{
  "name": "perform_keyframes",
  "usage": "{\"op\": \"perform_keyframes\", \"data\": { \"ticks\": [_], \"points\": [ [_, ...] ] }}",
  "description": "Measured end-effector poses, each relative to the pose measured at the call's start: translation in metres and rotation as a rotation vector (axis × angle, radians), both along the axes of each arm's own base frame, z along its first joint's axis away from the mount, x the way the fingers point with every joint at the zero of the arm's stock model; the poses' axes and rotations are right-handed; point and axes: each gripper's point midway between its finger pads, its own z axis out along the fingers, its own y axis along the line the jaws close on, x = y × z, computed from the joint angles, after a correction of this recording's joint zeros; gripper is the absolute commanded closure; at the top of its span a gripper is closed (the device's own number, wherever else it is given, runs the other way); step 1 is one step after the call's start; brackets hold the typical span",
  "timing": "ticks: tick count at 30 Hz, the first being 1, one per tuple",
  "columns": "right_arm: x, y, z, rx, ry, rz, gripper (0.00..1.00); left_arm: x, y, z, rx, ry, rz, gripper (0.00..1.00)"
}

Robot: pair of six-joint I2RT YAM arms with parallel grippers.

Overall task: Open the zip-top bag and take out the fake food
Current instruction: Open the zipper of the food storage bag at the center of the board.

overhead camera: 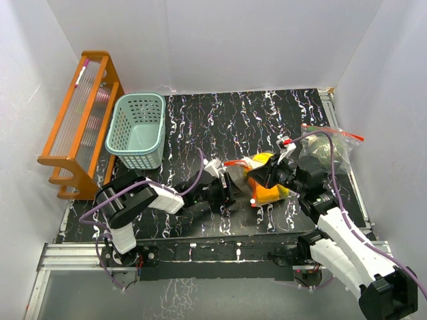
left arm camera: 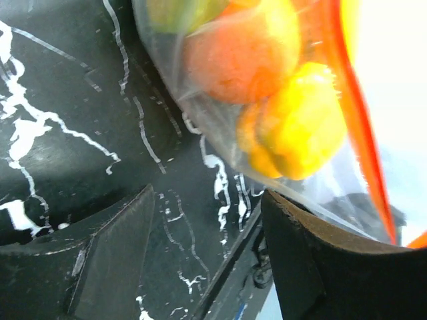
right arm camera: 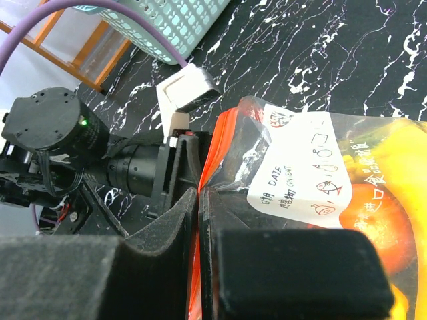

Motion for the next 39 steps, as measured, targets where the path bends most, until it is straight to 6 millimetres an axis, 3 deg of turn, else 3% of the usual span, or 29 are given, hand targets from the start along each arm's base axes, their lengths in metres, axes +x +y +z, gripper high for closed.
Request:
{"op": "perform_keyframes", "data": {
  "ticks": [10,17,21,25,29,33,39],
  "points": [
    [-0.002,0.001,0.000,0.002,0.003,0.008,0.92,0.015,-0.028,0.070,-0.285,-0.065,0.024,0.39],
    [-0.003,0.001,0.001,0.005,-0.001,0.010,0.92,0.025,-0.048,0.086,-0.302,-0.092,0.021,0.39],
    [-0.003,0.000,0.004,0.007,-0.009,0.010,0.92,0.025,-0.062,0.075,-0.235,-0.094,0.016,0.45],
    [-0.001,-0.003,-0.001,-0.007,0.003,-0.011,0.92,0.021,-0.070,0.052,-0.117,-0.076,0.010,0.73],
    [-0.005,-0.002,0.001,-0.006,-0.005,0.000,0.92,0.018,-0.064,0.030,0.005,-0.074,0.018,0.98],
    [-0.003,-0.004,0.001,-0.014,-0.013,-0.009,0.92,0.017,-0.047,0.013,0.133,-0.079,0.041,1.00],
    [0.001,-0.008,-0.001,-0.035,-0.023,-0.040,0.92,0.016,-0.019,0.012,0.225,-0.096,0.088,1.00]
  ]
}}
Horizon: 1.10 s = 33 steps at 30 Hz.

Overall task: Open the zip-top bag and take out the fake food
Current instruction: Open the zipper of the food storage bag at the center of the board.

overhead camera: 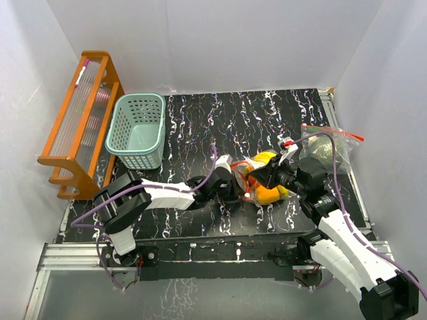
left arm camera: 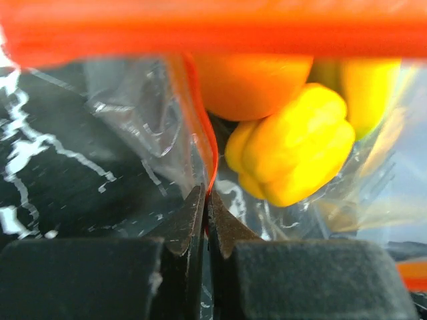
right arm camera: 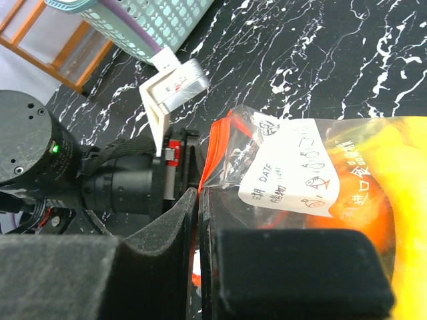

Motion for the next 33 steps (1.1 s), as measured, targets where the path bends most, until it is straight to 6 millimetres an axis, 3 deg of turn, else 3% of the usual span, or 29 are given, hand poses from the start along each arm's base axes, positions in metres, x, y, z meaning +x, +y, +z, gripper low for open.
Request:
{"op": "perform_keyframes", "data": {
  "ticks": [9,15,23,33],
  "points": [
    [-0.003,-0.005,-0.013,-0.037,0.043,-0.016,0.92,-0.012,0.041,-0.029,0.090,0.040,0.067,1.00],
    [-0.005,-0.006,-0.013,-0.042,0.047,-0.019,0.92,-0.013,0.046,-0.023,0.090,0.027,0.069,0.74],
    [0.000,-0.009,-0.019,-0.063,0.058,-0.038,0.92,-0.015,0.052,-0.017,0.096,0.001,0.055,0.57],
    [0.007,-0.011,-0.033,-0.096,0.098,-0.063,0.92,-0.024,0.080,-0.023,0.137,-0.044,0.046,0.55]
  ]
}}
